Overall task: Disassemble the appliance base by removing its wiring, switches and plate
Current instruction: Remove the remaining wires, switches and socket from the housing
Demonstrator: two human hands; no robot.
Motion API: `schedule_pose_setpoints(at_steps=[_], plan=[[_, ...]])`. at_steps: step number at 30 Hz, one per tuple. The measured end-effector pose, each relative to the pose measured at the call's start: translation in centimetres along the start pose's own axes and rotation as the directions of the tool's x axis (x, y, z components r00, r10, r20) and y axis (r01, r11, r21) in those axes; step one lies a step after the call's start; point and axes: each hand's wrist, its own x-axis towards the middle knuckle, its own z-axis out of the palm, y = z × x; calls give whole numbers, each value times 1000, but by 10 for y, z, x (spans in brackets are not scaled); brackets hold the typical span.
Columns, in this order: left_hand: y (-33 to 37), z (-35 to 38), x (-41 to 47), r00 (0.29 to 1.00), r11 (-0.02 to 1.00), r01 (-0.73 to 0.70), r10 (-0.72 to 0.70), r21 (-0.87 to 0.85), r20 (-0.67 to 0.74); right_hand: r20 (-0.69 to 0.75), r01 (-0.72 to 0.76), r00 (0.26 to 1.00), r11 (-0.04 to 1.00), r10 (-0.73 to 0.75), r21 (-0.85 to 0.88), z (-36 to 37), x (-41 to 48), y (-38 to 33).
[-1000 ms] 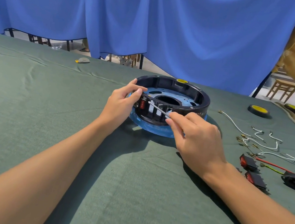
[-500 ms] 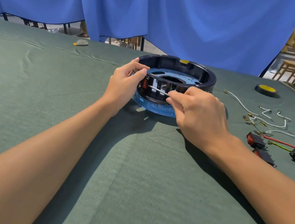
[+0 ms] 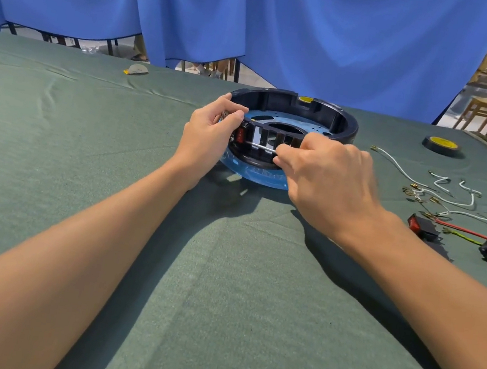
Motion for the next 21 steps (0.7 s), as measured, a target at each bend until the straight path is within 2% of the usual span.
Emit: schedule_pose_setpoints(at_steps=[3,6,10,12,14,17,21], plan=[[-1,0,-1,1000,1000,3,-3,1,-9,43,-78,996,986,72,149,4,4,5],[1,1,-1,1000,1000,16,-17,-16,-19,-7,-162,986,962,168,220,12,10,6],[3,3,-2,999,1000,25,-25,-20,-34,-247,-288,916,947,315,141,19,15,0],[1,4,-3,999,999,28,-29,-15,-32,-385,-293,872,952,304,87,19,17,-2],[0,4,-3,999,999,33,-34,-22,-37,-445,-291,851,956,279,42,22,21,1],[1,5,-3,998,999,40,-41,-22,-43,-447,-306,851,952,276,6,27,25,5],[3,5,-4,998,999,41,-40,12,-49,-371,-338,876,941,308,-19,27,30,10]])
